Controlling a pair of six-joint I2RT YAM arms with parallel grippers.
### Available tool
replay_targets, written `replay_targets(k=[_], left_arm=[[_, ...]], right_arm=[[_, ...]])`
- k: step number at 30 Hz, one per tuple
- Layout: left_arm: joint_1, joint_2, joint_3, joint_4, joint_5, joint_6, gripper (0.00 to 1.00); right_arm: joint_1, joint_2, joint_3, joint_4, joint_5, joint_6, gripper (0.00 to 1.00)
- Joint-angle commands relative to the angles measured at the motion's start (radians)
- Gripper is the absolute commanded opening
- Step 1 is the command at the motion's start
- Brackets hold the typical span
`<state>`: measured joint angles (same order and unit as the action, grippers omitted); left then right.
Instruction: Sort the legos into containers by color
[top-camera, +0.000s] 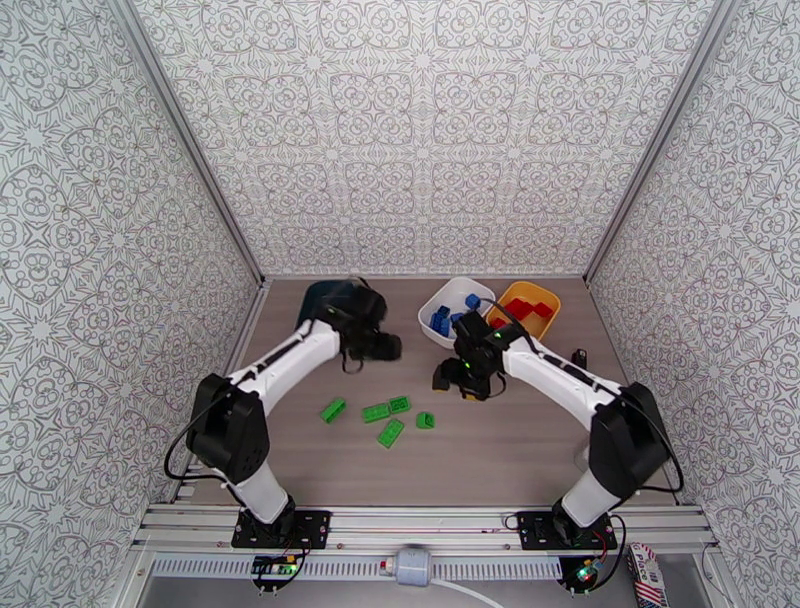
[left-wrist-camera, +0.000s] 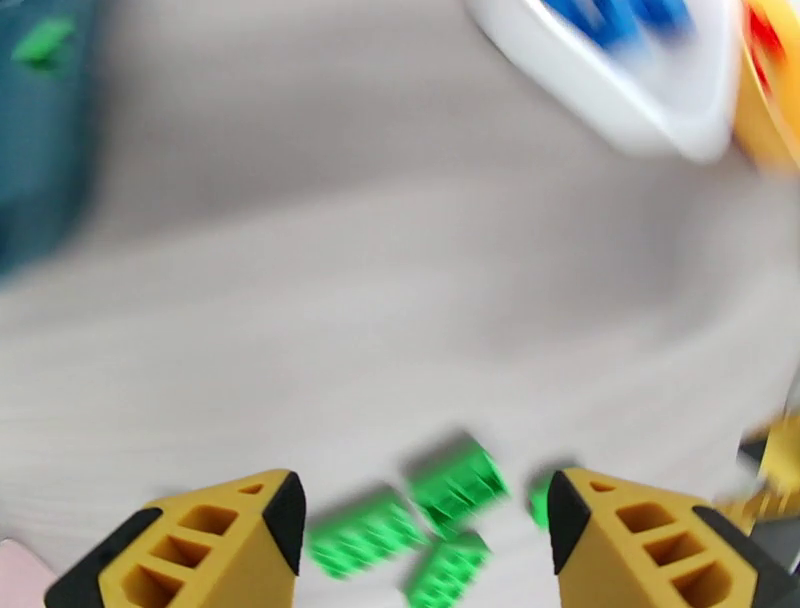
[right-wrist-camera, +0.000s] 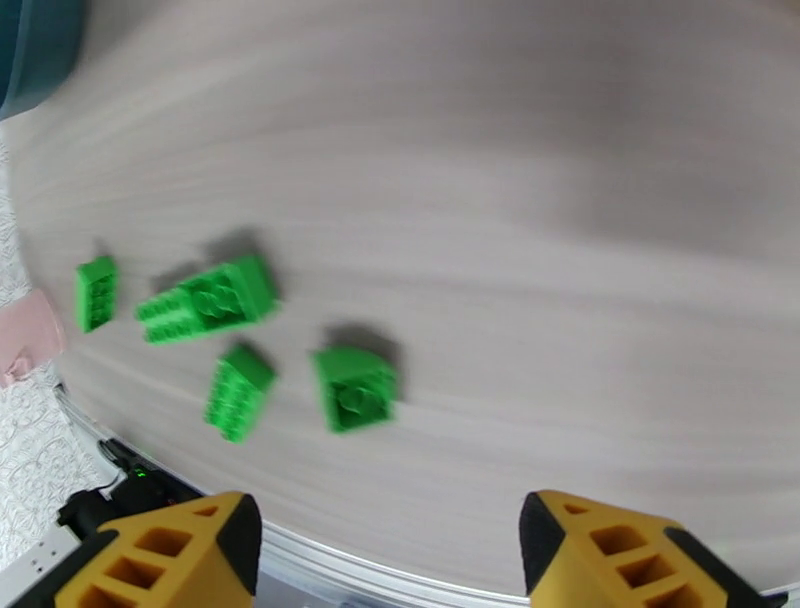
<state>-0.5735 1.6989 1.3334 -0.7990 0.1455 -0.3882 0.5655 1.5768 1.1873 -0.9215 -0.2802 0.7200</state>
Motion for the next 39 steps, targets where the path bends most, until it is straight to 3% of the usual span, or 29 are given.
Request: replay_targets(k=[1, 12, 22, 32, 39], left_arm=[[-0.093, -0.04, -0.074, 0.031, 0.026, 0.006, 0.69], [-0.339, 0.02, -0.104, -0.045, -0.139, 0.107, 0.75], [-0.411, 0.19, 0.035, -0.123, -0.32, 0.17, 0.77], [-0.402, 0.321, 0.14, -0.144, -0.323, 0.178, 0.72], [-0.392, 0.286, 0.095, -0.087, -0.181, 0.19, 0.69]], right_arm=[[-0.029, -0.112, -0.1, 0.001, 0.047, 0.036, 0.75], [-0.064, -0.371, -0.311, -0.014, 0.041, 0.102, 0.8], [-0.064, -0.474, -0.345, -0.04, 0.039, 0.132, 0.81], [-0.07, -0.494, -0.314, -0.09, 0.065, 0.113, 0.82], [-0.082, -0.476, -0.298, -0.097, 0.064, 0.098, 0.83]])
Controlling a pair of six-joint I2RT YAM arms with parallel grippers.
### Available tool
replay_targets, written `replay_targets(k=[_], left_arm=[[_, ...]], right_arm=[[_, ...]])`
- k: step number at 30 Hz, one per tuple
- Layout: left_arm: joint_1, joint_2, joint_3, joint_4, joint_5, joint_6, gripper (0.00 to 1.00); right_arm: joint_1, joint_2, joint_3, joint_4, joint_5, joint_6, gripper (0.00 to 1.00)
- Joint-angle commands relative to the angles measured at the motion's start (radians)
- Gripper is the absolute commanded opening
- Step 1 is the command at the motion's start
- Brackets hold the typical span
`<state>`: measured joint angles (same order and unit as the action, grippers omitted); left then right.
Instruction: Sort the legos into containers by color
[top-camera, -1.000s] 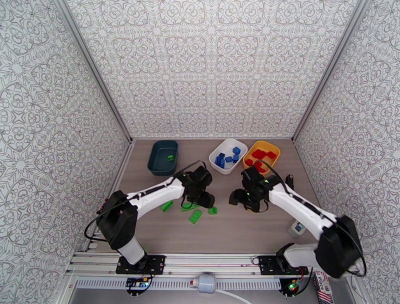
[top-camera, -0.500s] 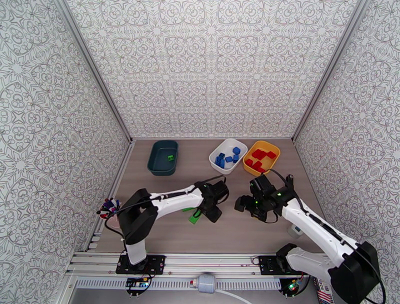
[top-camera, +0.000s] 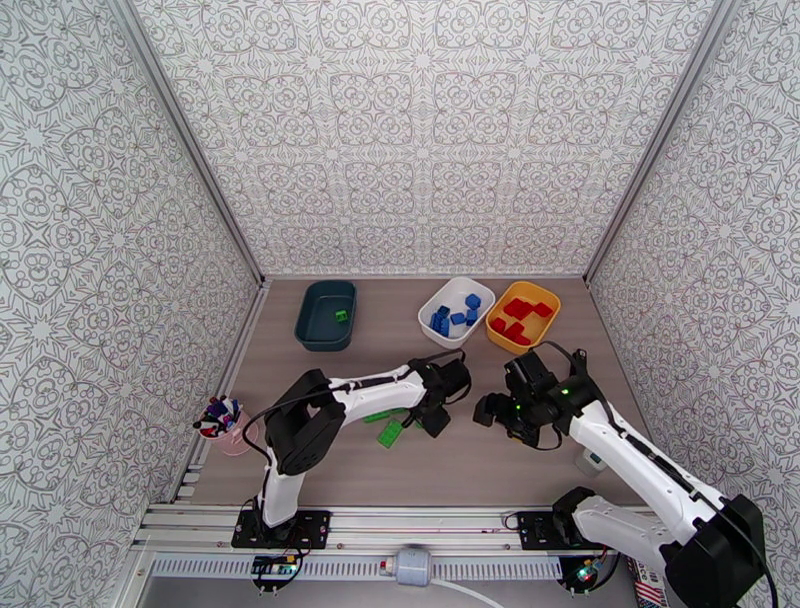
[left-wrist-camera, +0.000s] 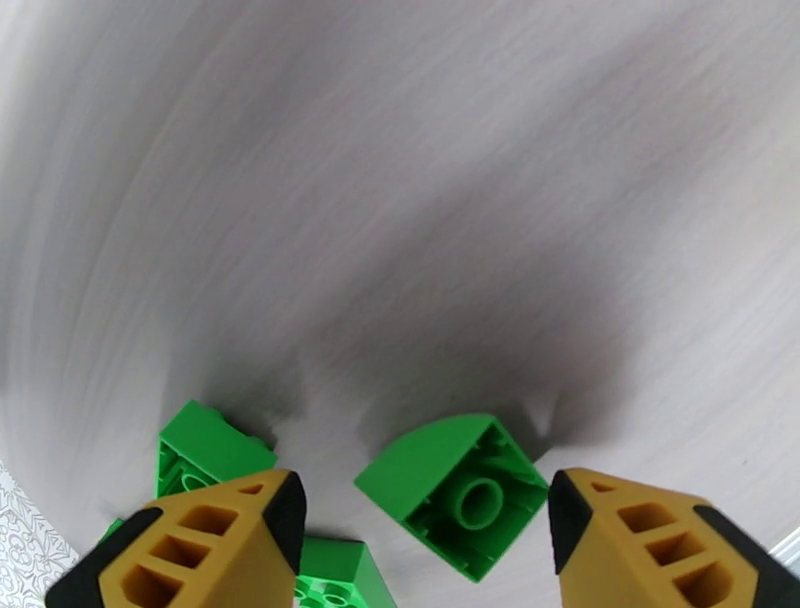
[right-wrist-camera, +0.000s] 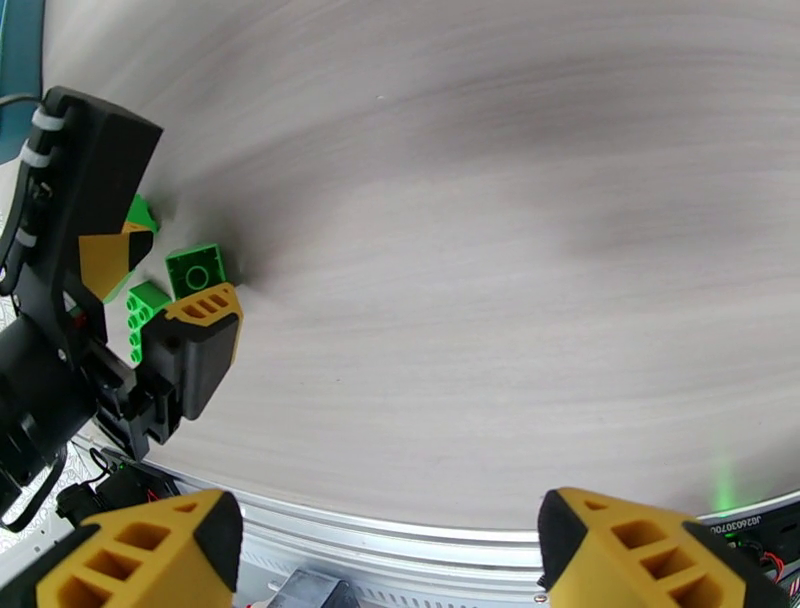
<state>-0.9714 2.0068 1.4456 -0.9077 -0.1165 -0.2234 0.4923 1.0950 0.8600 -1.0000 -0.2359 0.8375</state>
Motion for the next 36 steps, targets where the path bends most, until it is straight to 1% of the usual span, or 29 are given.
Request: replay_targets(k=[1, 5, 10, 16, 22, 24, 29, 33, 36], left_arm=[[0.005, -0.027, -0.024, 0.029, 0.105, 0.025, 0.69], [0.003, -0.047, -0.062, 0.057, 0.203, 0.021, 0.69], [0.0, -0.059, -0.107, 0.073, 0.221, -0.003, 0.66], [-0.003, -0.058, -0.108, 0.078, 0.191, -0.023, 0.63], [0.007, -0.012, -0.055, 0.052, 0.112, -0.031, 0.62], [0.02, 0.008, -0.033, 0.042, 0.107, -0.04, 0.62], [0.025, 0.022, -0.011, 0.039, 0.122, -0.035, 0.55], [0.022, 0.02, -0.019, 0.037, 0.134, -0.032, 0.46], [0.022, 0.005, -0.029, 0.033, 0.135, -0.036, 0.42]], right_arm=[[-0.01, 0.008, 0.03, -0.016, 0.018, -0.02, 0.83], [-0.011, 0.016, 0.028, -0.007, 0.013, -0.02, 0.83], [-0.012, 0.023, 0.026, 0.005, 0.007, -0.019, 0.83], [-0.014, 0.023, 0.008, 0.028, -0.008, -0.006, 0.83], [-0.013, 0.023, -0.003, 0.042, -0.019, 0.003, 0.83], [-0.013, 0.022, -0.003, 0.042, -0.018, 0.004, 0.83], [-0.014, 0.022, 0.001, 0.035, -0.012, 0.004, 0.83], [-0.013, 0.023, 0.006, 0.034, -0.008, 0.003, 0.83], [-0.015, 0.028, 0.007, 0.04, -0.011, 0.002, 0.82]])
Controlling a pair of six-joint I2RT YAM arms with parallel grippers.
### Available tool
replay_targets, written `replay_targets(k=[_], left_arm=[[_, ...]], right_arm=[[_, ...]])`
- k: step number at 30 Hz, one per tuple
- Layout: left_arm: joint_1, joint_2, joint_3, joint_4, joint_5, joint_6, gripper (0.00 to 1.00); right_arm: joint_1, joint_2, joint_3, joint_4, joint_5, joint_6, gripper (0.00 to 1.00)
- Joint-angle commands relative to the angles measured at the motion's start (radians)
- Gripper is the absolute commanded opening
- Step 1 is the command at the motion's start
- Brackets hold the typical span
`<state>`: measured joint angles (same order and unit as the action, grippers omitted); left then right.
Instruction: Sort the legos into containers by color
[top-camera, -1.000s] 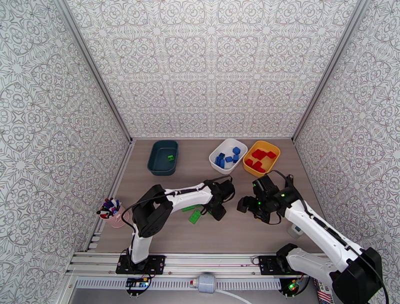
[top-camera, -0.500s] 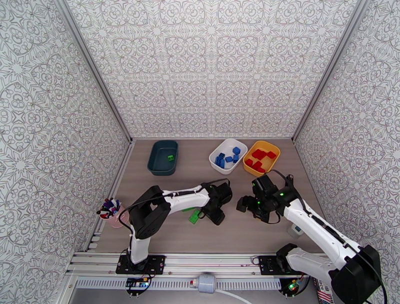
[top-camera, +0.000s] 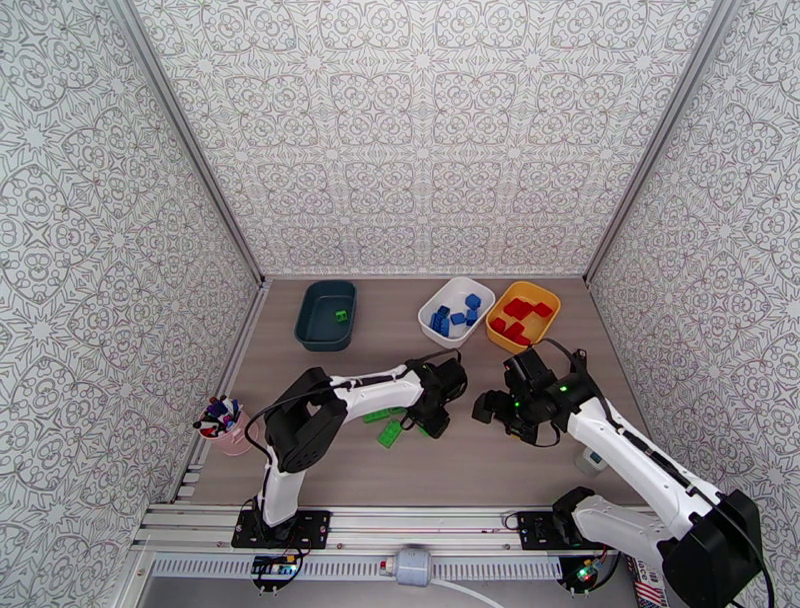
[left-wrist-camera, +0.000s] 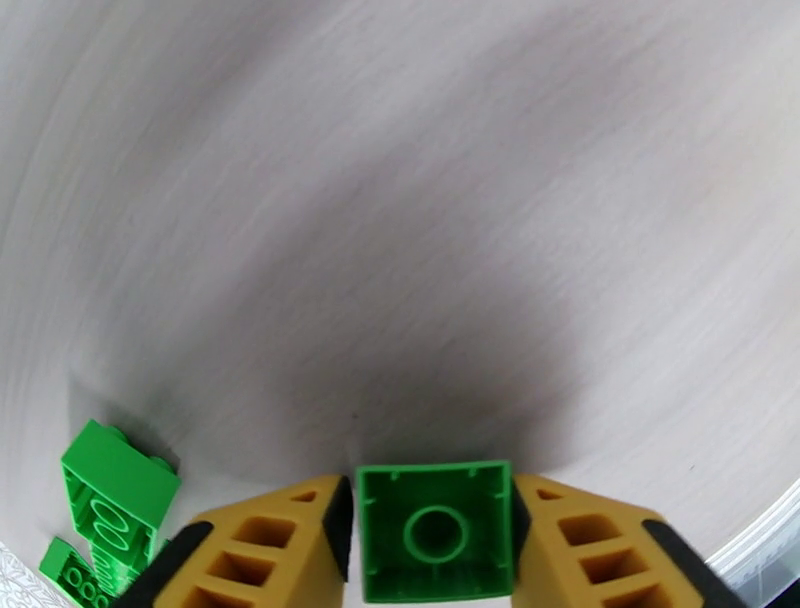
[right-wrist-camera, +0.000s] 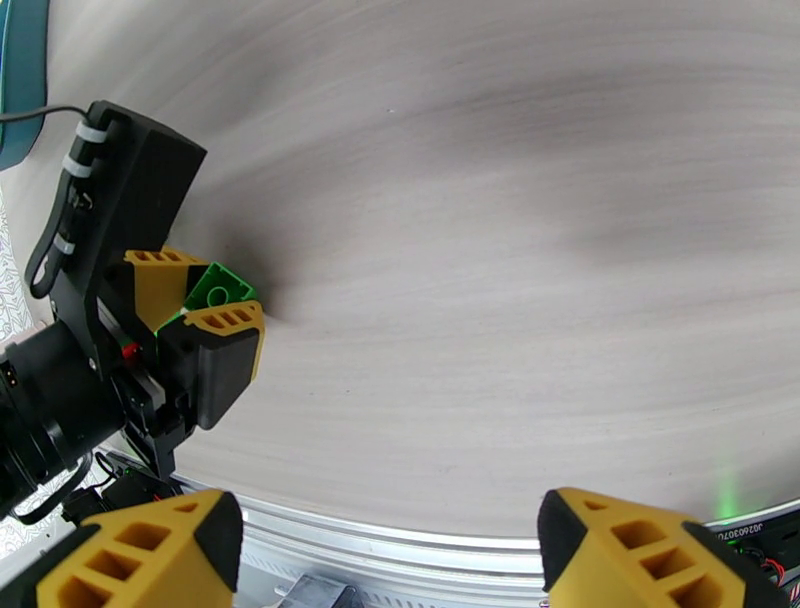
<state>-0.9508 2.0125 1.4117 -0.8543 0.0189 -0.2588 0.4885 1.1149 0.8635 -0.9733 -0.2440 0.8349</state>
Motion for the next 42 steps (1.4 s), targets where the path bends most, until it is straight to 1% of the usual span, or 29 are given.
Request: replay_targets(k=[1, 6, 9, 12, 17, 22, 26, 29, 32, 34, 37, 38, 39, 40, 41, 42], left_arm=[[0.003, -0.01, 0.002, -0.022, -0.001, -0.003, 0.41], [0.036, -0.076, -0.014, -0.02, 0.013, -0.037, 0.37], [0.085, -0.134, -0.025, -0.005, 0.038, -0.061, 0.36], [0.152, -0.189, -0.022, 0.006, 0.071, -0.08, 0.36], [0.312, -0.267, -0.031, 0.041, 0.133, -0.128, 0.36], [0.502, -0.306, -0.024, 0.051, 0.159, -0.171, 0.36], [0.646, -0.292, 0.038, 0.02, 0.112, -0.186, 0.36], [0.741, -0.257, 0.099, 0.002, 0.072, -0.195, 0.36], [0.811, -0.196, 0.182, -0.014, 0.046, -0.192, 0.37], [0.84, -0.141, 0.256, -0.037, 0.034, -0.179, 0.38], [0.865, -0.048, 0.371, -0.085, 0.016, -0.162, 0.43], [0.872, -0.019, 0.413, -0.102, 0.014, -0.158, 0.46], [0.876, 0.005, 0.439, -0.115, 0.01, -0.153, 0.51], [0.88, 0.025, 0.471, -0.127, 0.004, -0.15, 0.59], [0.882, 0.038, 0.493, -0.135, -0.001, -0.147, 0.66], [0.881, 0.045, 0.507, -0.142, -0.004, -0.143, 0.68]], right_arm=[[-0.01, 0.013, 0.006, 0.018, -0.006, 0.004, 0.81], [-0.009, 0.063, 0.03, 0.071, -0.047, -0.008, 0.8], [-0.002, 0.121, 0.046, 0.153, -0.11, 0.004, 0.78], [0.036, 0.208, 0.1, 0.227, -0.155, 0.015, 0.76], [0.135, 0.43, 0.321, 0.261, -0.214, -0.02, 0.75], [0.19, 0.647, 0.587, 0.248, -0.296, -0.061, 0.75], [0.204, 0.794, 0.793, 0.194, -0.347, -0.084, 0.74], [0.205, 0.866, 0.917, 0.139, -0.352, -0.105, 0.74], [0.204, 0.903, 0.991, 0.083, -0.342, -0.131, 0.74], [0.202, 0.915, 1.019, 0.048, -0.327, -0.147, 0.74], [0.191, 0.906, 1.006, 0.038, -0.315, -0.152, 0.74], [0.185, 0.899, 0.997, 0.039, -0.315, -0.153, 0.74], [0.179, 0.895, 0.988, 0.038, -0.313, -0.154, 0.74], [0.172, 0.888, 0.978, 0.036, -0.309, -0.157, 0.74], [0.166, 0.881, 0.97, 0.033, -0.304, -0.16, 0.75], [0.16, 0.875, 0.96, 0.031, -0.297, -0.163, 0.75]])
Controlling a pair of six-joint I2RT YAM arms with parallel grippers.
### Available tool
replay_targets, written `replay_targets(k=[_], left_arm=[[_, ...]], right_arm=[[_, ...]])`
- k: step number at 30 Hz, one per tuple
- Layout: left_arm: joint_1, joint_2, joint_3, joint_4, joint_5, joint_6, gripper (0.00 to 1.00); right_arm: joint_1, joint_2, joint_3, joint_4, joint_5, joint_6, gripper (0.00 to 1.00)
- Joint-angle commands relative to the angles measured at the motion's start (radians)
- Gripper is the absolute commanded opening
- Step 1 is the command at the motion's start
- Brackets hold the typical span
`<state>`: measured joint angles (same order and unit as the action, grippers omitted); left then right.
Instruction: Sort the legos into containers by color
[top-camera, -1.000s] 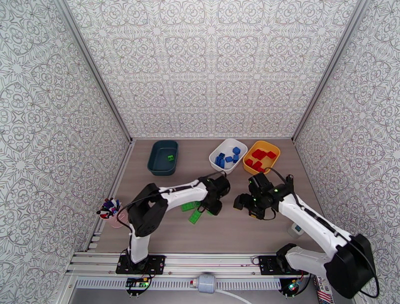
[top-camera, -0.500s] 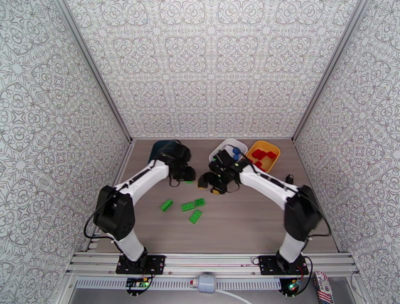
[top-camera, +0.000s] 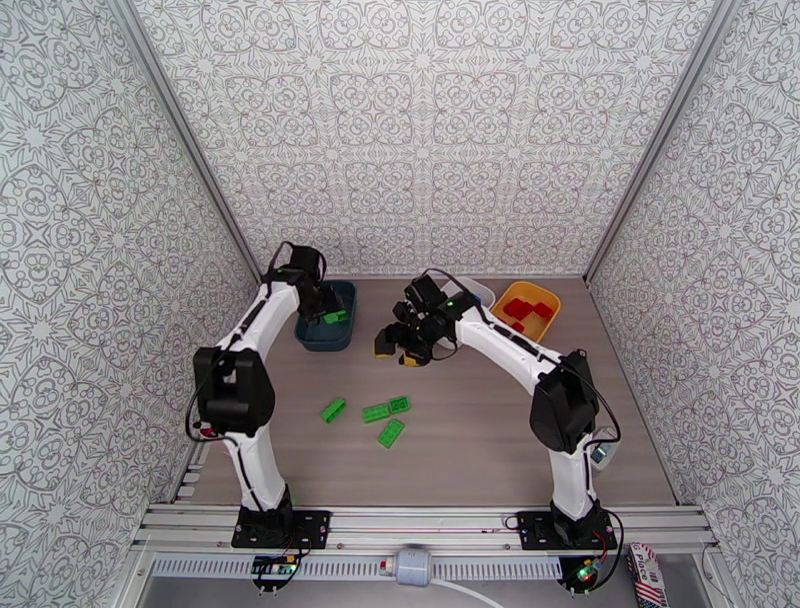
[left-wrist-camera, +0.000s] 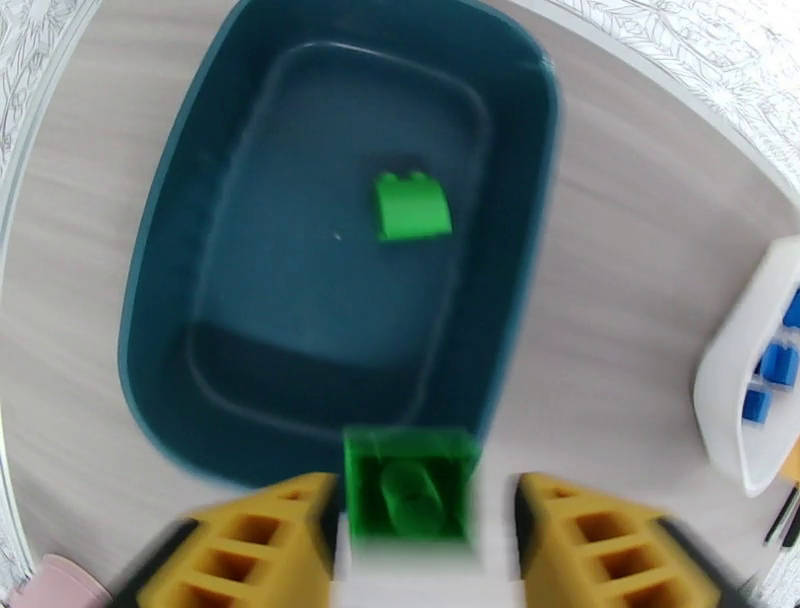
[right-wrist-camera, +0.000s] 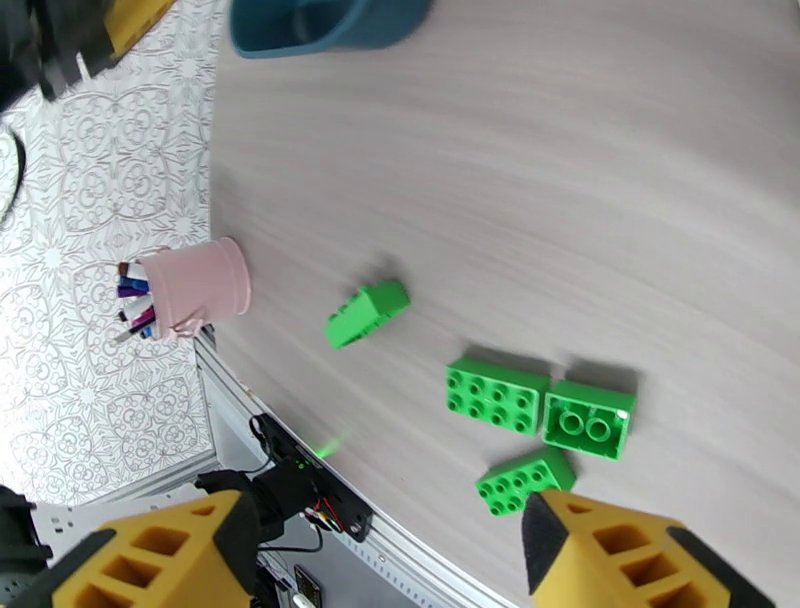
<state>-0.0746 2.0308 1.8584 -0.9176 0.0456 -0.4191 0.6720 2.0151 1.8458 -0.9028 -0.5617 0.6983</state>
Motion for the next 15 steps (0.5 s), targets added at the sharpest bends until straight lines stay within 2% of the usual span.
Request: replay_targets(k=[1, 7, 15], left_arm=[[0.003, 0.028, 0.068, -0.082, -0.031, 0.019, 0.7], [-0.036, -0.062, -0.006, -0.081, -0.053, 0.055, 0.71], [-0.177, -0.35, -0.372, -0.03, -0.088, 0.067, 0.74]], right_arm=[[-0.03, -0.034, -0.033, -0.043, 0.027, -0.031, 0.76], [-0.043, -0.076, -0.102, -0.049, 0.069, -0.057, 0.77], [-0.043, -0.158, -0.232, -0.055, 0.115, -0.105, 0.79]])
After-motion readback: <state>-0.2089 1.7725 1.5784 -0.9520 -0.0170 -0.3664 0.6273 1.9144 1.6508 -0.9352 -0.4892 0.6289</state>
